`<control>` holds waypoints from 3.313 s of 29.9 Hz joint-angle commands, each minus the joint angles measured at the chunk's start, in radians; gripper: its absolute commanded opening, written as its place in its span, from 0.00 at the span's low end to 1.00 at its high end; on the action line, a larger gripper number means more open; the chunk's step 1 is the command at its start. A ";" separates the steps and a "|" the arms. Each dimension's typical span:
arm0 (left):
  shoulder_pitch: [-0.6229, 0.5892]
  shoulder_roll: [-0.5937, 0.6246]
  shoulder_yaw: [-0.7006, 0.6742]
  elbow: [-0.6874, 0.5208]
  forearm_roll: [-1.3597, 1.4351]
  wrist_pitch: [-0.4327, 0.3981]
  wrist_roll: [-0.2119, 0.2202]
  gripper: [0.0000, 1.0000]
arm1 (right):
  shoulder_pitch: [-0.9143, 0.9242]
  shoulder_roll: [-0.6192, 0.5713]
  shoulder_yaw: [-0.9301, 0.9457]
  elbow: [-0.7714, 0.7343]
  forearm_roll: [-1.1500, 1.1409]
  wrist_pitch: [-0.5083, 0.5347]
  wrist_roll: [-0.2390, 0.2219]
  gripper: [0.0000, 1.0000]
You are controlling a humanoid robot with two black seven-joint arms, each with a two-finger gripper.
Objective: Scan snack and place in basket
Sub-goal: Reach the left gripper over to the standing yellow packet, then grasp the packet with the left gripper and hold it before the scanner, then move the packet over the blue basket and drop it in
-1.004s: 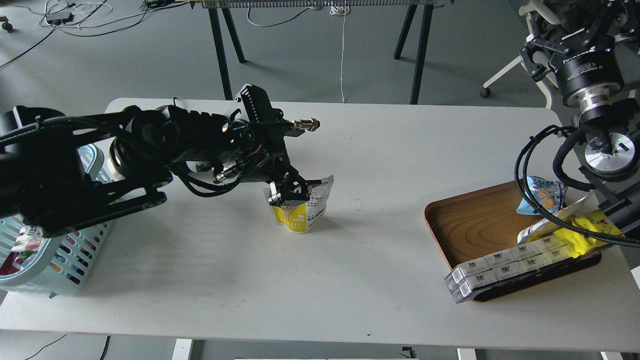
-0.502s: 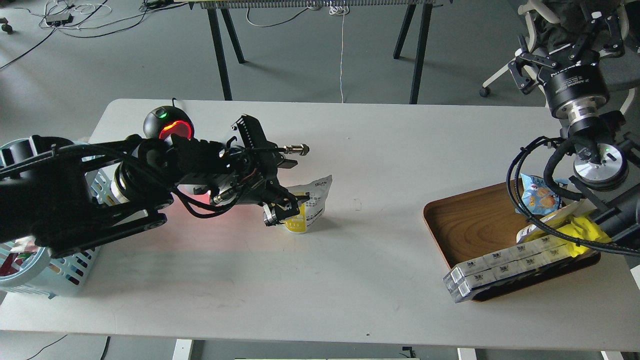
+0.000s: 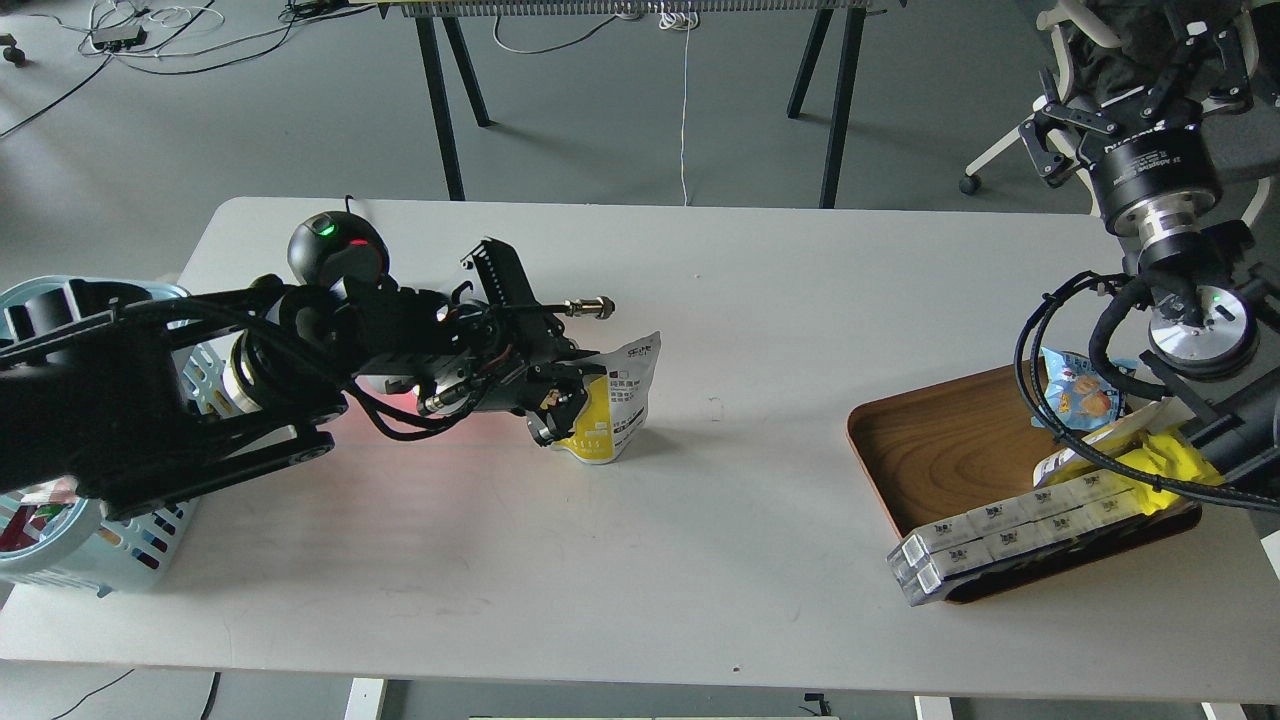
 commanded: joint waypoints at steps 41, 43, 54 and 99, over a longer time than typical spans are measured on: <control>0.004 0.457 -0.181 -0.152 -0.115 0.000 -0.136 0.00 | 0.009 -0.015 0.017 0.000 -0.002 -0.007 0.002 0.99; 0.004 0.455 -0.179 -0.153 -0.115 0.000 -0.136 0.00 | 0.009 -0.020 0.017 0.002 -0.002 -0.007 0.002 0.99; 0.011 0.351 -0.175 -0.147 -0.115 0.000 -0.101 0.00 | 0.008 -0.020 0.040 0.002 -0.002 -0.007 0.002 0.99; 0.031 0.703 -0.297 -0.159 -0.140 0.000 -0.326 0.00 | -0.002 -0.020 0.067 -0.003 -0.002 -0.007 0.003 0.99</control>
